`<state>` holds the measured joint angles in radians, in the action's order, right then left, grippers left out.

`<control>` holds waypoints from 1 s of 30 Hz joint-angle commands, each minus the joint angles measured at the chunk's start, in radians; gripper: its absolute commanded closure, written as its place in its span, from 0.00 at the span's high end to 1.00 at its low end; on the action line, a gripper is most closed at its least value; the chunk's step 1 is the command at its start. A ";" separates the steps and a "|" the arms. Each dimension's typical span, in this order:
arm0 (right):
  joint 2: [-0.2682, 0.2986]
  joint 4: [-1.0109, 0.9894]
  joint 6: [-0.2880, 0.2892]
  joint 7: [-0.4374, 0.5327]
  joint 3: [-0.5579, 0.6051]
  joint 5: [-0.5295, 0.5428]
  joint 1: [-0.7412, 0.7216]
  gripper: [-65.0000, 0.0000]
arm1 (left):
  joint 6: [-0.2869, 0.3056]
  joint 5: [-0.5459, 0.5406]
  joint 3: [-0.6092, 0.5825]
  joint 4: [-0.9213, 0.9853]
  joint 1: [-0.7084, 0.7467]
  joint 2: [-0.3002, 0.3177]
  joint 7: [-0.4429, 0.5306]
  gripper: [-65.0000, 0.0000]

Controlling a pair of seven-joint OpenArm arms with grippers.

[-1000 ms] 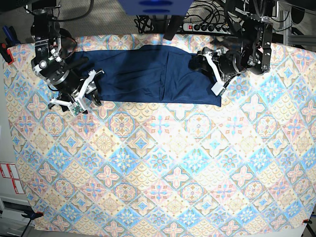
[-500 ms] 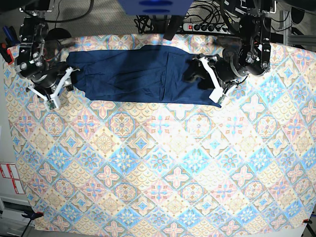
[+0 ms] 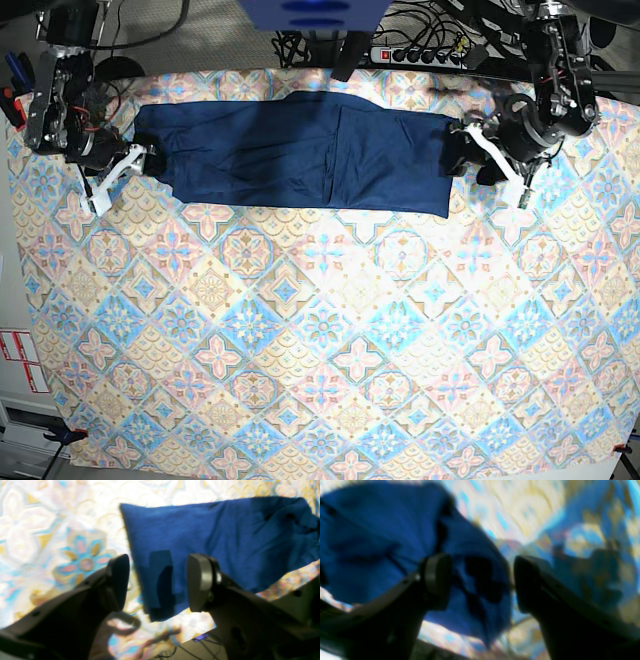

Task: Fold the T-shirt properly
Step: 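Grasp both strip ends and push them inward with both grippers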

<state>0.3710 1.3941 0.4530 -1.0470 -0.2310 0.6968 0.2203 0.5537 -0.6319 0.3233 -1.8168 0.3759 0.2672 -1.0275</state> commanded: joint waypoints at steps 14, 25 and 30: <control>0.012 -0.025 0.005 0.001 0.046 0.047 0.008 0.59 | 0.006 -0.018 -0.003 0.024 -0.010 0.020 0.022 0.55; 0.016 -0.029 0.005 0.001 0.186 0.234 0.009 0.58 | 0.006 -0.018 0.001 0.024 -0.010 0.020 0.022 0.55; 0.015 -0.031 0.005 0.001 0.226 0.234 0.009 0.58 | 0.006 -0.018 0.001 0.024 -0.010 0.020 0.022 0.55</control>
<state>0.3817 1.3548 0.4526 -1.0328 -0.0090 0.9253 0.2321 0.5545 -0.6353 0.3187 -1.7790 0.3687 0.2771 -1.0241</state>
